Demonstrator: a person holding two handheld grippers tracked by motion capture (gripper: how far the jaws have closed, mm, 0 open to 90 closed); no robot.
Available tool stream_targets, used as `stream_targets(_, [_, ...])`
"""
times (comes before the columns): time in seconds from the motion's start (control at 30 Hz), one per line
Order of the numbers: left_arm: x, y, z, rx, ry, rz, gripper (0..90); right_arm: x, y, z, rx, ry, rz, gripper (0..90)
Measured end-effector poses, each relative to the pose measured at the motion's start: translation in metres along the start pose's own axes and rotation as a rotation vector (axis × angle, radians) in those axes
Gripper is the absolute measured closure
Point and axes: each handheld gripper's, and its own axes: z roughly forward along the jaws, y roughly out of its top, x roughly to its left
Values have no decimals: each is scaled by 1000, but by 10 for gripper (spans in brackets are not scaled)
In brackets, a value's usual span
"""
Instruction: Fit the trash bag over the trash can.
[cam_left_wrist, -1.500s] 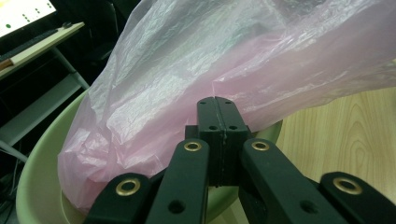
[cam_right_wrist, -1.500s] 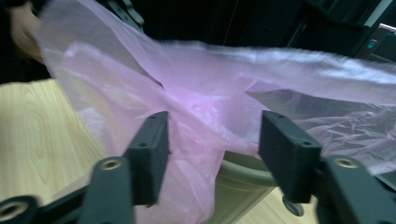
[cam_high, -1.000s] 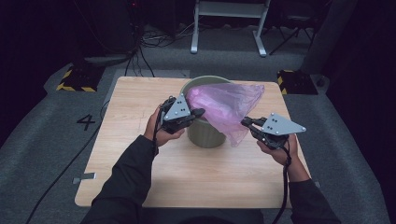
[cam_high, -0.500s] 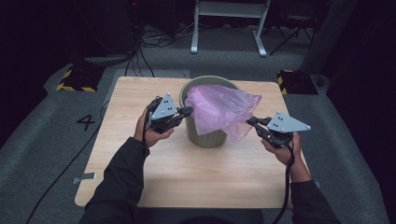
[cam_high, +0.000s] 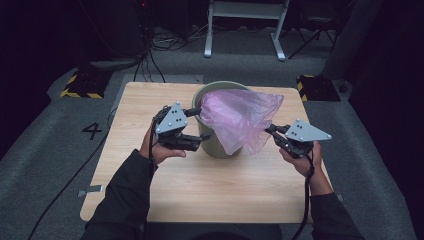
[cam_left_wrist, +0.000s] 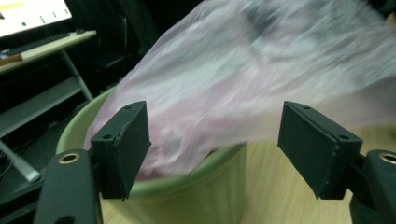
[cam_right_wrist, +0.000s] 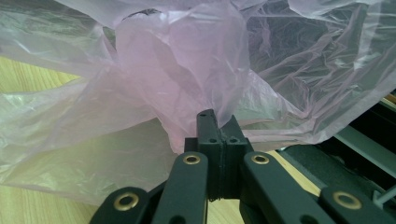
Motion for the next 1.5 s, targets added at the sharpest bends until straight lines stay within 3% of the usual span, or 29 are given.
stream_targets(0.33, [-41, 36, 9, -13, -89, 38, 218, 0, 0, 0, 12, -12, -9, 900])
stream_targets(0.47, [-57, 42, 22, 37, -66, 66, 210, 0, 0, 0, 14, -18, -8, 900])
stream_targets(0.57, [-65, 42, 37, 93, 31, 97, 221, 1, 0, 0, 14, -19, -10, 900])
stream_targets(0.63, [-65, 41, 43, 123, 96, 105, 301, 1, 0, -1, 12, -18, -11, 900])
stream_targets(0.7, [-60, 39, 47, 132, 95, 100, 388, 1, 0, -1, 13, -18, -12, 900])
stream_targets(0.83, [-46, 35, 47, 146, 125, 98, 682, 1, -1, -2, 13, -14, -11, 900])
stream_targets(0.9, [-38, 32, 45, 143, 125, 67, 777, 1, -3, -3, 13, -11, -7, 900])
stream_targets(0.97, [-30, 29, 43, 148, 152, 60, 854, 1, -5, -3, 15, -9, -3, 900])
stream_targets(1.13, [-10, 20, 32, 138, 176, -12, 888, 0, -9, -4, 24, -5, 5, 900])
stream_targets(1.3, [6, 11, 14, 140, 205, -50, 897, -2, -15, -5, 39, 0, 7, 900])
stream_targets(1.5, [21, -4, -3, 152, 199, -105, 896, -4, -24, -6, 65, 16, 19, 900])
